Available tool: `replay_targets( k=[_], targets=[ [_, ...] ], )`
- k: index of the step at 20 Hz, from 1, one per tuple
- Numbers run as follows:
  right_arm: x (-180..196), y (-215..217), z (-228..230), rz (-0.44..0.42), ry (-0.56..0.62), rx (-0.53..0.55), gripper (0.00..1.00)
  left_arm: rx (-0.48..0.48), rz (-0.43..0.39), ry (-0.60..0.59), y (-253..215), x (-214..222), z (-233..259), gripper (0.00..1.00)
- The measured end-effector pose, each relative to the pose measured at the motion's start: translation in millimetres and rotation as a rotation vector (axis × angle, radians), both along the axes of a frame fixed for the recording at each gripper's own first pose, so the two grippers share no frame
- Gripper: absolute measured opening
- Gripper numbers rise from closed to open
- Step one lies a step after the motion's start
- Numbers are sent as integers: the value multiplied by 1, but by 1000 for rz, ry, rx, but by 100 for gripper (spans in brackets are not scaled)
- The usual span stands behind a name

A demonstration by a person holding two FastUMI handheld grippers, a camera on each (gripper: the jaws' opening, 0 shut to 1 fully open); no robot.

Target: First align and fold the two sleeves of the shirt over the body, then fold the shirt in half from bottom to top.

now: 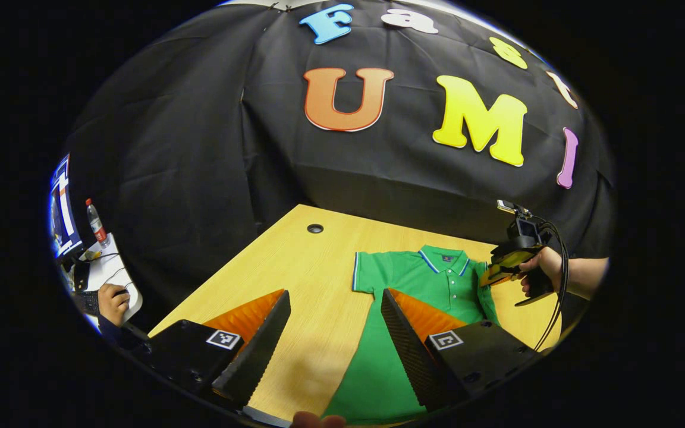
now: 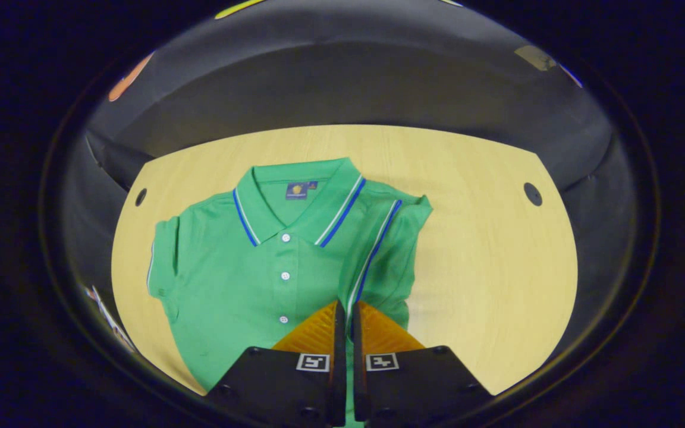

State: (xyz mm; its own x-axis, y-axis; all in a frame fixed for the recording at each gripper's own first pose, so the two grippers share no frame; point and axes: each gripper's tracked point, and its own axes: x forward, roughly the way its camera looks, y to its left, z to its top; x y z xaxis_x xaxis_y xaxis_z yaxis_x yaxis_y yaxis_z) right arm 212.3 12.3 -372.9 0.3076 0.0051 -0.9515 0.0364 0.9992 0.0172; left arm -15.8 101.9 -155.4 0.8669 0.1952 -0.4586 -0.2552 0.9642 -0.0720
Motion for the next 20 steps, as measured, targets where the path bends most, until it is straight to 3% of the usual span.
replay_targets(
  k=[3,4,8,13,14,16,20],
  targets=[
    [-2,19,6,-6,-25,60,37,-18,-1,4,1,-2,-3,99],
    [-3,19,10,-12,-40,67,33,-24,-8,5,0,0,-4,99],
    [-15,6,28,-23,-100,58,89,-69,-72,19,-13,13,-11,99],
    [-42,-19,68,-62,-204,65,89,-136,-173,71,-30,42,-21,99],
    [-50,-22,78,-54,-228,70,98,-148,-198,84,-31,50,-24,99],
    [-67,-32,100,-33,-278,75,98,-177,-230,111,-31,65,-30,99],
    [-106,-55,137,-26,-351,129,98,-314,-255,189,-30,96,-48,99]
  ],
)
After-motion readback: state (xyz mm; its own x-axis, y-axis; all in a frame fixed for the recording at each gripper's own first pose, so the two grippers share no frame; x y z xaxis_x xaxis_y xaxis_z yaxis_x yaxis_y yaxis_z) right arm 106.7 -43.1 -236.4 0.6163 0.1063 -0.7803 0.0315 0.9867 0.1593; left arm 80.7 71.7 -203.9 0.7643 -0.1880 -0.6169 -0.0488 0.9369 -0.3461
